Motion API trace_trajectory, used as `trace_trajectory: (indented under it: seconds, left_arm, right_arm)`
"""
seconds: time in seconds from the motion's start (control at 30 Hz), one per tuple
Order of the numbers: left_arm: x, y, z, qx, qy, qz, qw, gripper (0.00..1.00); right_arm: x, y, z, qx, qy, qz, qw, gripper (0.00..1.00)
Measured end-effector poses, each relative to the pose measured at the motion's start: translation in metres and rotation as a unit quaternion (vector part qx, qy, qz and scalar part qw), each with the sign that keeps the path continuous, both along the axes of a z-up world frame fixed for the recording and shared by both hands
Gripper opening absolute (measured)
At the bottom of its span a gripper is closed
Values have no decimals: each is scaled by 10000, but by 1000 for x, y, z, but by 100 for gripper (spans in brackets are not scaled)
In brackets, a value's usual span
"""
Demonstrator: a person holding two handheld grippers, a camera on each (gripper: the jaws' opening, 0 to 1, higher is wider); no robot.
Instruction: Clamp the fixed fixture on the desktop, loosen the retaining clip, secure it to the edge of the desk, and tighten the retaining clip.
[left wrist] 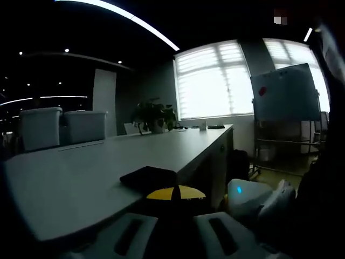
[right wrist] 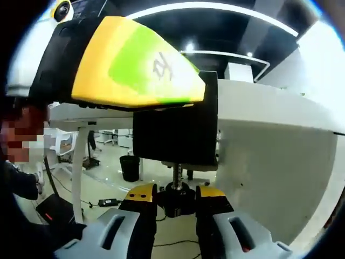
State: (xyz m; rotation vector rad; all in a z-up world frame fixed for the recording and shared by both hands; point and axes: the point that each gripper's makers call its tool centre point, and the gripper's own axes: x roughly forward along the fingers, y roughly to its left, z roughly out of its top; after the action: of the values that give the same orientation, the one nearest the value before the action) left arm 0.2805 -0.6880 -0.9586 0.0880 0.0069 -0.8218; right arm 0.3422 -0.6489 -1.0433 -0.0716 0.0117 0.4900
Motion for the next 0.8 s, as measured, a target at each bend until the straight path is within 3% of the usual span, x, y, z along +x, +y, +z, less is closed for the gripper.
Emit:
trace_trajectory:
  seconds: [0.2, 0.33, 0.47, 0.6, 0.67, 0.8]
  left_arm:
    - [2, 0, 0, 62, 0, 13, 10000, 1]
    - [1, -1, 0, 97, 13, 72, 9999, 1]
    - [2, -1, 0, 57, 72, 104, 9999, 1]
    - [1, -2, 0, 129, 68, 157, 9998, 1]
    - [1, -2, 0, 158, 74, 173, 9997, 1]
    - [1, -3, 0, 196, 70, 178, 9996, 1]
  right_arm:
    - [-3, 7, -1, -237, 28, 1329, 9908, 25]
    - [-6, 12, -2, -341, -48, 2108, 9769, 25]
    - [-11, 16, -2, -271, -70, 2947, 9552, 25]
    - [-14, 20, -2, -272, -85, 3450, 9382, 25]
    - [-16, 20, -1, -294, -245, 3630, 9310, 25]
    - [-17, 19, -1, -302, -294, 3771, 9252, 25]
